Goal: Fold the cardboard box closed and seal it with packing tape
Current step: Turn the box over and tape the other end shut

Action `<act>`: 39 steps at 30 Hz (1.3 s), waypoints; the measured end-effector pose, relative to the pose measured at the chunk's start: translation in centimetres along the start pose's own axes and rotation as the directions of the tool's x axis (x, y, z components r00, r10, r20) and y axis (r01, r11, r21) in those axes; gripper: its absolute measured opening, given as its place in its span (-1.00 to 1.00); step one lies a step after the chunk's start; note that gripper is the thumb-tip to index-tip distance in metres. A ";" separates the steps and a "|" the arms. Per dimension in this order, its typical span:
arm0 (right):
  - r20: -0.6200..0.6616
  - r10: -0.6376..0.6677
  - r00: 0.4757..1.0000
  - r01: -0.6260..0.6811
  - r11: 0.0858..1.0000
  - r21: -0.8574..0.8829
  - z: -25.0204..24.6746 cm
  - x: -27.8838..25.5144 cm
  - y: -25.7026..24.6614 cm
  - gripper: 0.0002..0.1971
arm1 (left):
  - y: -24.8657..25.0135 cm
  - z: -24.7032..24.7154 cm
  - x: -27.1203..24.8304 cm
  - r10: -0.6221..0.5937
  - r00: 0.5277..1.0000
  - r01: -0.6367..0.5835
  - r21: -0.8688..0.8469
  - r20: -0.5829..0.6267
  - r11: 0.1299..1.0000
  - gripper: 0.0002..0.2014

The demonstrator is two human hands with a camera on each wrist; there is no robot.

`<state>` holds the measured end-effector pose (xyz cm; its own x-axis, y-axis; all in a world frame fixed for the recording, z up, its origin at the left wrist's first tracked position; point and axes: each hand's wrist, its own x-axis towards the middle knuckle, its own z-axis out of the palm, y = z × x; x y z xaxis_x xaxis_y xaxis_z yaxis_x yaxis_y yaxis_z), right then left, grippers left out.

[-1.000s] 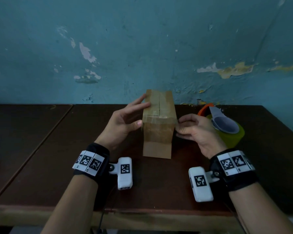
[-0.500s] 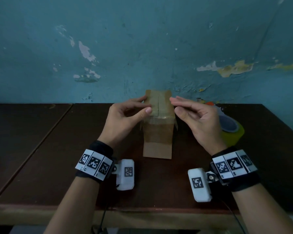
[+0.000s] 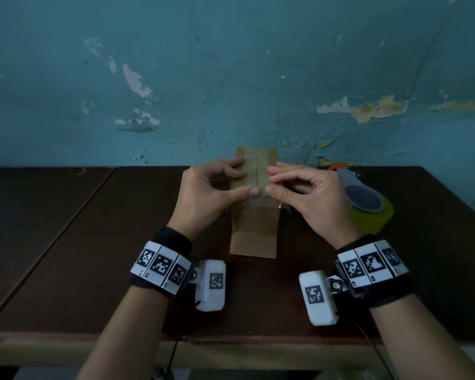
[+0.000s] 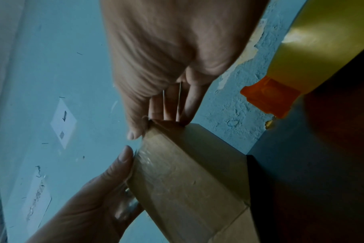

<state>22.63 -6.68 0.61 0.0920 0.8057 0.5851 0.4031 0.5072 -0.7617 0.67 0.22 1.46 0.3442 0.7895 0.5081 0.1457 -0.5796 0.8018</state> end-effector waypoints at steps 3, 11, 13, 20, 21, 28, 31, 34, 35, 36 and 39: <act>0.012 0.013 1.000 -0.013 1.000 -0.021 0.0 0.0 0.2 -0.70 | 0.0 -0.1 0.0 0.006 1.000 -0.006 0.008 0.012 1.000 -0.52; 0.095 0.023 0.995 -0.013 0.994 -0.106 -0.3 0.0 -0.1 -0.58 | 0.1 -0.6 -0.2 -0.006 0.999 0.004 0.045 0.053 0.999 -0.42; 0.093 0.021 0.995 -0.011 0.994 -0.111 -0.2 0.1 0.0 -0.59 | 0.0 -0.6 -0.2 -0.009 0.998 0.006 0.054 0.060 0.999 -0.44; 0.112 0.014 0.994 -0.004 0.996 -0.090 -0.4 0.0 0.0 -0.58 | -0.6 -0.9 -0.1 -0.019 0.992 0.019 0.000 0.121 1.000 -0.41; 0.110 0.017 0.994 -0.007 0.996 -0.089 -0.3 0.0 0.0 -0.60 | -0.7 -1.0 -0.1 -0.016 0.991 0.017 -0.006 0.130 1.000 -0.41; 0.117 0.038 0.992 -0.029 0.997 -0.078 -0.3 0.1 -0.1 -0.62 | -0.6 -1.5 0.0 -0.059 0.976 0.070 -0.044 0.211 0.997 -0.49; 0.120 0.047 0.992 -0.039 0.997 -0.071 -0.3 0.1 -0.1 -0.62 | -0.7 -2.0 0.1 -0.051 0.966 0.063 -0.039 0.255 0.997 -0.54; 0.117 0.057 0.992 -0.050 0.997 -0.063 -0.3 0.2 -0.1 -0.62 | -0.5 -2.4 0.0 -0.040 0.955 0.056 -0.044 0.293 0.998 -0.52; 0.117 0.059 0.991 -0.052 0.997 -0.059 -0.3 0.2 -0.1 -0.62 | -0.5 -2.5 0.0 -0.033 0.952 0.049 -0.045 0.305 0.998 -0.50; 0.118 0.060 0.991 -0.053 0.997 -0.057 -0.3 0.2 -0.1 -0.62 | -0.5 -2.6 0.0 -0.022 0.947 0.039 -0.047 0.319 0.998 -0.48; 0.118 0.061 0.991 -0.056 0.997 -0.051 -0.4 0.2 -0.1 -0.62 | -0.7 -3.0 0.0 -0.010 0.937 0.031 -0.054 0.350 0.998 -0.43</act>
<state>22.95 -6.73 0.90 0.0089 0.8657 0.5004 0.4436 0.4451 -0.7779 -2.25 1.24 1.90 0.6452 0.6747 0.3584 0.1056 -0.5433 0.8329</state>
